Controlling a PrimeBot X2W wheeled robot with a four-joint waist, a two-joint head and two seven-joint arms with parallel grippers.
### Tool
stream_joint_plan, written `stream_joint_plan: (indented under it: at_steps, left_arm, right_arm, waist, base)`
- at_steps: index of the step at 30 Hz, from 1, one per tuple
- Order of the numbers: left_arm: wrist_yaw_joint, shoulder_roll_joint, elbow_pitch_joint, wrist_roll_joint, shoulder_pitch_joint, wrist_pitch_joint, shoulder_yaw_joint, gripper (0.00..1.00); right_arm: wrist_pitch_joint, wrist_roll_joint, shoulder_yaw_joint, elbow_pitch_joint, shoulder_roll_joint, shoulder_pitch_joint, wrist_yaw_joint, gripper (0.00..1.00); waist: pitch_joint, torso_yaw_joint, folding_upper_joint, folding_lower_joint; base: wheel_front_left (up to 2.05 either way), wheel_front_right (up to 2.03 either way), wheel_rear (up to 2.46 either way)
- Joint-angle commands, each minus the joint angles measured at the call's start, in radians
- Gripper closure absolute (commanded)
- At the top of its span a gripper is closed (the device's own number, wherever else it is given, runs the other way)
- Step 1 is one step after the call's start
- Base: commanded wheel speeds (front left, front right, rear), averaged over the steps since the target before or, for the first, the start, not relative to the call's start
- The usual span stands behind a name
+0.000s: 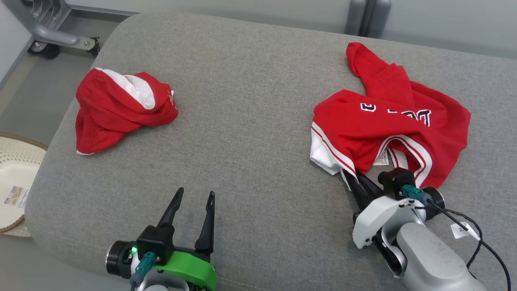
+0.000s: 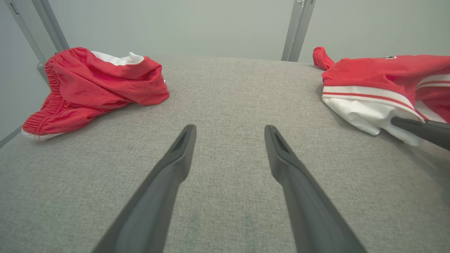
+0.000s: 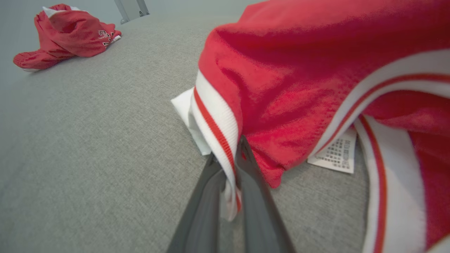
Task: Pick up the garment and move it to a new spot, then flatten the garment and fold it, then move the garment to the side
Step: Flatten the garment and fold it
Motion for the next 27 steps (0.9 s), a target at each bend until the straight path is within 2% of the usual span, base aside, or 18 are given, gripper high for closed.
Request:
stream_joint_plan:
  at_steps: [1,9,13,16,18,22,25,27]
  left_arm:
    - [-0.004,0.001,0.000,-0.002,-0.008,0.001,-0.002,0.00]
    - [-0.023,0.001,0.019,-0.023,-0.008,0.001,-0.029,0.00]
    - [-0.034,0.001,0.036,-0.031,0.010,0.001,-0.052,0.00]
    - [-0.049,0.001,0.056,-0.032,0.016,0.001,-0.076,0.00]
    - [-0.059,0.001,0.070,-0.030,0.008,0.001,-0.102,0.00]
    - [-0.070,0.001,0.072,-0.053,-0.030,0.001,-0.170,0.00]
    - [-0.055,0.001,0.058,-0.086,-0.046,0.001,-0.208,0.00]
    - [-0.040,0.001,0.046,-0.099,-0.050,0.001,-0.223,0.00]
  right_arm:
    - [-0.003,0.016,0.009,-0.024,-0.002,-0.009,-0.001,1.00]
    - [-0.003,0.102,0.148,-0.252,0.021,-0.075,-0.001,1.00]
    - [-0.003,0.150,0.206,-0.301,0.044,-0.118,-0.001,1.00]
    - [-0.003,0.155,0.256,-0.250,0.051,-0.178,-0.001,1.00]
    - [-0.003,0.169,0.279,-0.171,0.052,-0.224,-0.001,1.00]
    - [-0.003,0.175,0.268,-0.007,0.037,-0.340,-0.001,1.00]
    - [-0.003,0.177,0.251,0.085,0.026,-0.413,-0.001,0.99]
    - [-0.003,0.198,0.269,0.138,0.028,-0.443,0.000,0.00]
  waist:
    - [0.015,0.014,0.0000,0.0000]
    - [-0.031,0.003,0.0000,0.0000]
    - [-0.059,0.018,0.0000,0.0000]
    - [-0.061,0.043,0.0000,0.0000]
    - [-0.054,0.070,0.0000,0.0000]
    - [-0.018,0.159,0.0000,0.0000]
    - [0.018,0.212,0.0000,0.0000]
    - [0.041,0.218,0.0000,0.0000]
  base:
    - [0.00,0.00,0.00]
    - [0.00,0.00,0.00]
    - [0.00,0.00,0.00]
    - [0.00,0.00,0.00]
    - [0.00,0.00,0.00]
    - [0.00,0.00,0.00]
    - [0.00,0.00,0.00]
    - [0.00,0.00,0.00]
